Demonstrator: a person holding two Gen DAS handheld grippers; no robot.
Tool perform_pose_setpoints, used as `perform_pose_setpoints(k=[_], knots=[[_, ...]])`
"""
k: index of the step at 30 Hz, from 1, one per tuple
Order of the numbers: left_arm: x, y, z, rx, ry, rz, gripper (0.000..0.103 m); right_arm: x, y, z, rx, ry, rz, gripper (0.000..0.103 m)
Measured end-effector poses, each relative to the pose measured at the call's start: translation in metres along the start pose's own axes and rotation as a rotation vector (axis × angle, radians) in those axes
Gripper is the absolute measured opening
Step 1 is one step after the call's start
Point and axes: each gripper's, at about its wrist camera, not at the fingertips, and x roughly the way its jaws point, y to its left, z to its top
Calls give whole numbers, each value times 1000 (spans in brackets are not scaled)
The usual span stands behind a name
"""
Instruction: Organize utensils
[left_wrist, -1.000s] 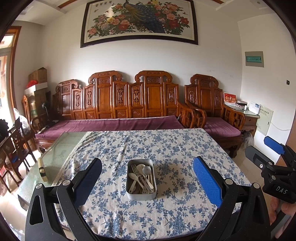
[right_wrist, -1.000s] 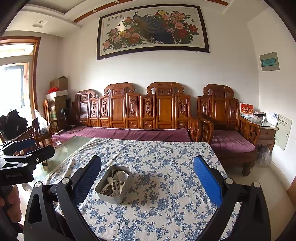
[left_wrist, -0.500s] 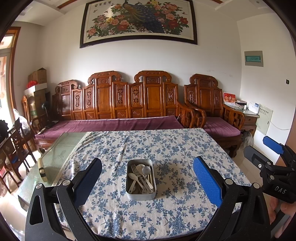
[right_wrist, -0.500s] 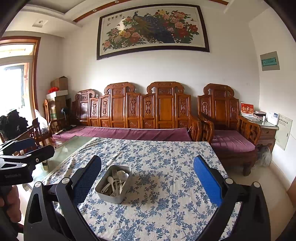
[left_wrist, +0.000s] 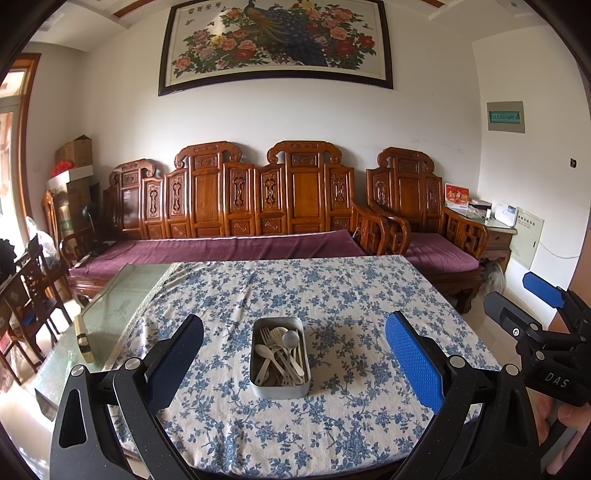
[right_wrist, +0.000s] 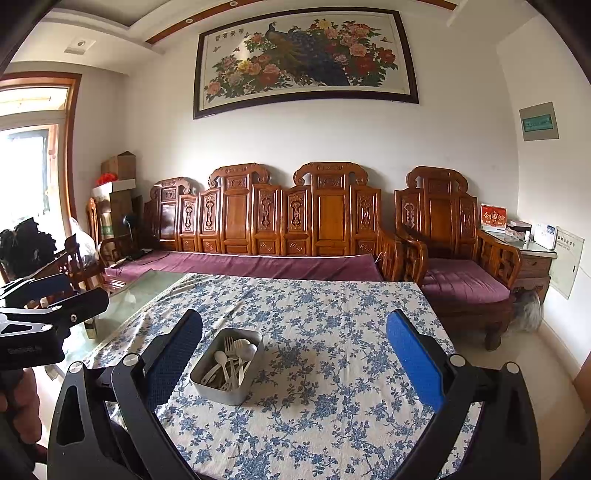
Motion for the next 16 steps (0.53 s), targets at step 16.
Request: perform_pose_setpoints(k=[16], knots=[[0,-4,0,0,1,-5,95,0,0,-1,1,1,2,100]])
